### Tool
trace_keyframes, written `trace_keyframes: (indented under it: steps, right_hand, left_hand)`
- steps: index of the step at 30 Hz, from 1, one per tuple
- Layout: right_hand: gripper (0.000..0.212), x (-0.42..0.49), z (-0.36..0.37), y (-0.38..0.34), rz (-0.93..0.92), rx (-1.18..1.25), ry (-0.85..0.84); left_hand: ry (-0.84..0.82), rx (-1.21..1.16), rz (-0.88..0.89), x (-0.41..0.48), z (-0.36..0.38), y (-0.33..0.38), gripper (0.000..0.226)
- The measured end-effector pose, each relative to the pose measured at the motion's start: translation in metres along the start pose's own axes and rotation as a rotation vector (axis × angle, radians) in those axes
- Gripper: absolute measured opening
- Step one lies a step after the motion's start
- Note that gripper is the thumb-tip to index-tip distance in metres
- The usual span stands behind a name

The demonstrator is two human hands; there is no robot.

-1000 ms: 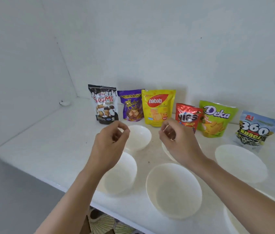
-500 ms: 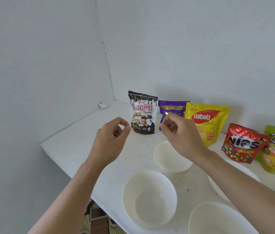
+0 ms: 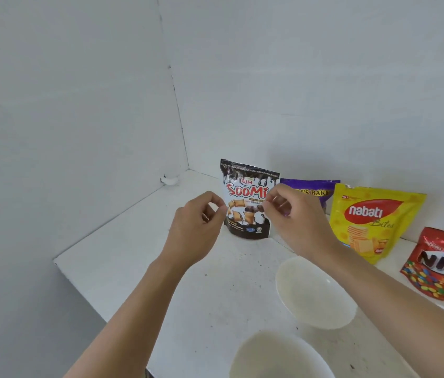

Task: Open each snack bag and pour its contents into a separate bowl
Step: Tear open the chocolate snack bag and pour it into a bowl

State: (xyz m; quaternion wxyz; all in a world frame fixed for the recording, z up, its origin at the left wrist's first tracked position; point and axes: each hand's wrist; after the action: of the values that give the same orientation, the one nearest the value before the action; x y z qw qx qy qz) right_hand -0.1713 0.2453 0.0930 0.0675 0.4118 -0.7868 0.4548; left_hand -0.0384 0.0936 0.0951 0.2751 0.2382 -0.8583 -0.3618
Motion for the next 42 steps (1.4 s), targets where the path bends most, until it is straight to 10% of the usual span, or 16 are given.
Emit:
trace_keyframes:
  steps: [20, 42]
  right_hand:
    - [0.032, 0.122, 0.072, 0.066, 0.131, -0.540, -0.054]
    - [0.009, 0.059, 0.063, 0.022, -0.054, -0.303, 0.049]
  left_hand:
    - [-0.232, 0.526, 0.320, 0.192, 0.066, -0.063, 0.033]
    - [-0.052, 0.417, 0.234, 0.106, 0.002, -0.049, 0.019]
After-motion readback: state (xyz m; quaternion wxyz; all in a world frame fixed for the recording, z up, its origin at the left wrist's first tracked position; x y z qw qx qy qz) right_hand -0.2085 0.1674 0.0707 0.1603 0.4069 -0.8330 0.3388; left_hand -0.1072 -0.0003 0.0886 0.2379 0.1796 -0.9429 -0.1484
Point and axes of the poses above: each hand's wrist, its own x-axis towards the middle knuckle, its own z-axis out of the palm, y = z × x, and after that the axes turned 1 degree about -y, right-handed
